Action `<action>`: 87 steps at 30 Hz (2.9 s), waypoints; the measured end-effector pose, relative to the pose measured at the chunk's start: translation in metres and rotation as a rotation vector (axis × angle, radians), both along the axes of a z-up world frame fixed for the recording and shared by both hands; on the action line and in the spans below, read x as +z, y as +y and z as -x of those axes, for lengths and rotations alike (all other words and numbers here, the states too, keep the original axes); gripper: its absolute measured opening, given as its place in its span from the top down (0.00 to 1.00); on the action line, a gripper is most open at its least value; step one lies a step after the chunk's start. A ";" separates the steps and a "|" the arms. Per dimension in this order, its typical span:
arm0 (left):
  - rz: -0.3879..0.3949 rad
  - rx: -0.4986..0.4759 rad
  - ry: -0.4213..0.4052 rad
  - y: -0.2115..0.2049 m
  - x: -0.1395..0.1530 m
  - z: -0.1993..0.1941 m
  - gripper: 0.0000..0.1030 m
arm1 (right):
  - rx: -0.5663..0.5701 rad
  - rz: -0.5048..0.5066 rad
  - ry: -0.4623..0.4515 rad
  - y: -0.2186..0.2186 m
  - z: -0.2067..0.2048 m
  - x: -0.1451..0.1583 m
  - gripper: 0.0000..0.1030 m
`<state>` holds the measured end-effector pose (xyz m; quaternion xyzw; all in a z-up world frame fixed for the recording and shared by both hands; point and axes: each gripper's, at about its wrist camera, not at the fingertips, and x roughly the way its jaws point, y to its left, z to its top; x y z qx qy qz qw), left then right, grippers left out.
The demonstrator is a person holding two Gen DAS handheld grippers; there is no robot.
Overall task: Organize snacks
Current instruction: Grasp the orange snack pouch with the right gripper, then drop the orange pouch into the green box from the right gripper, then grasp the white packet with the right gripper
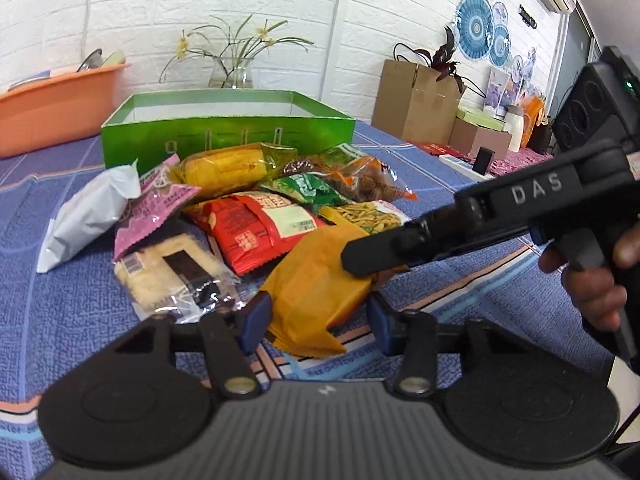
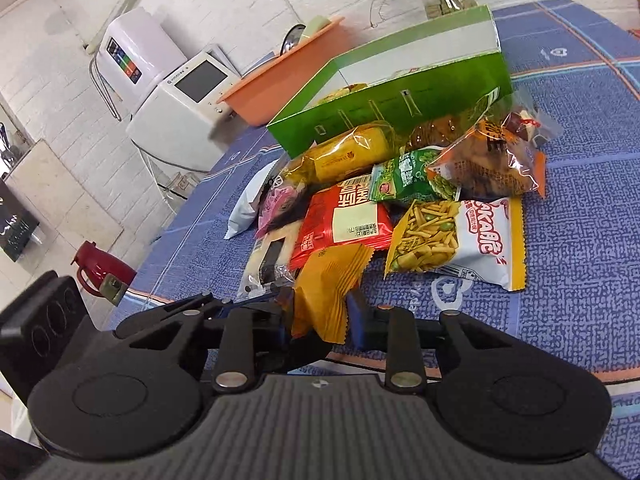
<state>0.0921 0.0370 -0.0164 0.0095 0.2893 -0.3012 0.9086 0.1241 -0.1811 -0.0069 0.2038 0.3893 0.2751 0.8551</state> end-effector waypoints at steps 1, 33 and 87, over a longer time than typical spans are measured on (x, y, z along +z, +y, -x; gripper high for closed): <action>0.003 0.000 0.003 0.001 0.000 -0.001 0.55 | 0.001 -0.006 0.010 0.000 -0.001 0.000 0.50; -0.045 0.155 -0.287 -0.035 0.096 -0.116 0.55 | -0.208 -0.263 -0.330 -0.016 -0.102 0.063 0.49; 0.178 0.410 0.093 0.117 0.003 -0.110 0.05 | 0.309 0.415 -0.017 0.185 -0.165 0.015 0.00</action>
